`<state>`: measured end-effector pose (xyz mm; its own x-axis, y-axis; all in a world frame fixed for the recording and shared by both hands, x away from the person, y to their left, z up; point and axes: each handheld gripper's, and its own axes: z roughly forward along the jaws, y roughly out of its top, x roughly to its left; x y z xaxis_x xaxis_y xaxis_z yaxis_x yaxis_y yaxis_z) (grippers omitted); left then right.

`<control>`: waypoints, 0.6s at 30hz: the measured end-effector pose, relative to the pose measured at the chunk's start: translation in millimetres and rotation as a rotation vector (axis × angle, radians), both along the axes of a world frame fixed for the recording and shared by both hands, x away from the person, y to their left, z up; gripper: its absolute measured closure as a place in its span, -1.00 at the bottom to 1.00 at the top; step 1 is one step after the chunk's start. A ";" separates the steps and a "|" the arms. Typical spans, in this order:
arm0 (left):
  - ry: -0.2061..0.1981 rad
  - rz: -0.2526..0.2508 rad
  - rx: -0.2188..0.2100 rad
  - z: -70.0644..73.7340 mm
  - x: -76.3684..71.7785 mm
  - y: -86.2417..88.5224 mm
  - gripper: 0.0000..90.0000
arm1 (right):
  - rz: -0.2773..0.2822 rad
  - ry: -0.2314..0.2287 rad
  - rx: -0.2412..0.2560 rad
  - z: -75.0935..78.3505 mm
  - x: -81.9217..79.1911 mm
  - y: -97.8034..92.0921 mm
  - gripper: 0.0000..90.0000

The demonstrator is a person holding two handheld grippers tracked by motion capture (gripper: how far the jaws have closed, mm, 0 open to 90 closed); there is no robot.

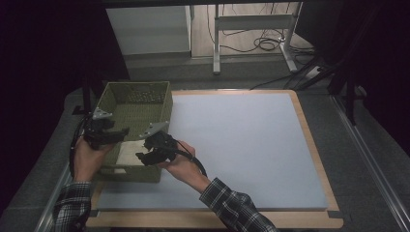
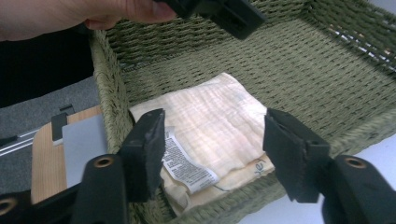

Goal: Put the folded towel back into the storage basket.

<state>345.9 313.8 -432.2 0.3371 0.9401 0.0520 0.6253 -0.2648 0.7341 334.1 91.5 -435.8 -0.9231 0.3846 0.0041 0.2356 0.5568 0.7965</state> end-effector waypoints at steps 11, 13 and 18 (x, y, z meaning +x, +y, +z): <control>-0.002 -0.004 -0.070 0.7 1.5 -9.7 -0.57 | 0.021 0.007 0.009 6.1 2.7 -19.4 -0.39; -0.002 -0.008 -0.088 1.1 1.9 -10.9 -0.62 | 0.018 0.006 0.017 7.4 3.1 -23.6 -0.41; -0.005 -0.024 -0.125 3.9 2.1 -15.4 -0.72 | 0.012 0.012 0.027 9.9 4.8 -34.8 -0.44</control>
<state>348.0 298.4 -428.3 0.3596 0.9309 -0.0638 0.6163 -0.1856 0.7653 338.9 56.8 -425.9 -0.9275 0.3730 0.0253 0.2385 0.5383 0.8083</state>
